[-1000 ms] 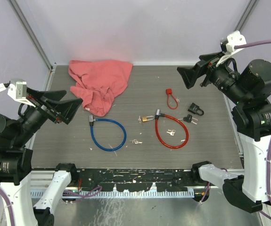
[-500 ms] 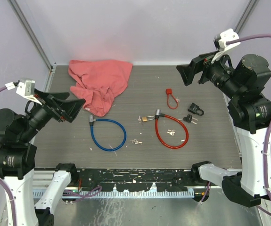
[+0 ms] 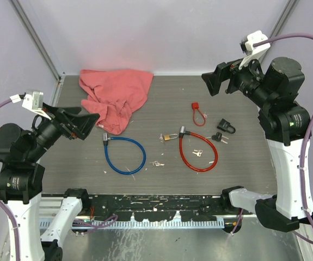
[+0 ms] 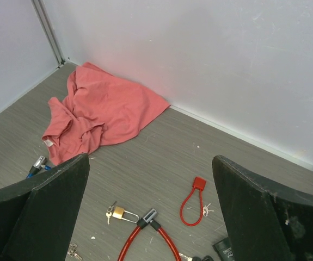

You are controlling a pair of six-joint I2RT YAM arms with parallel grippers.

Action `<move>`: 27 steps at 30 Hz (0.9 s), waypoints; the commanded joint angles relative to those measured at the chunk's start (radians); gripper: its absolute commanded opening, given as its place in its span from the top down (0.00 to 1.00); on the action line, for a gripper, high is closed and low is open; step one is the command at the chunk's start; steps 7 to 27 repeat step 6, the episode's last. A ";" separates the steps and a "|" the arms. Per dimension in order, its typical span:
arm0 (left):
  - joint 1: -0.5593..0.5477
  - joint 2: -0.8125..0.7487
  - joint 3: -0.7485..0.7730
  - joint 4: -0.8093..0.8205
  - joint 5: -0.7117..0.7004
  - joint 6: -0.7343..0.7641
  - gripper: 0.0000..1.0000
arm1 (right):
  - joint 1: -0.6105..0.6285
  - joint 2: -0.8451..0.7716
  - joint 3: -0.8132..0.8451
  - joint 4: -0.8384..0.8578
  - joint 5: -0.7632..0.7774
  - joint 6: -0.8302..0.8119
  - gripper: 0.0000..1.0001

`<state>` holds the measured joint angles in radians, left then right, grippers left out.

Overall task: Lock with the key
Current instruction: Reset both arms

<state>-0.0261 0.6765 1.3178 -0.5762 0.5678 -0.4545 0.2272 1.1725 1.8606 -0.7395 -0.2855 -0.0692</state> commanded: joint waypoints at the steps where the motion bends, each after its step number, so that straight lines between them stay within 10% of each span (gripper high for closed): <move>1: -0.002 -0.002 -0.002 0.069 -0.009 0.012 0.02 | 0.001 0.000 0.026 0.040 0.017 -0.006 0.00; 27: -0.001 -0.002 -0.019 0.078 -0.013 0.015 0.02 | 0.001 0.001 0.011 0.045 0.030 -0.015 0.00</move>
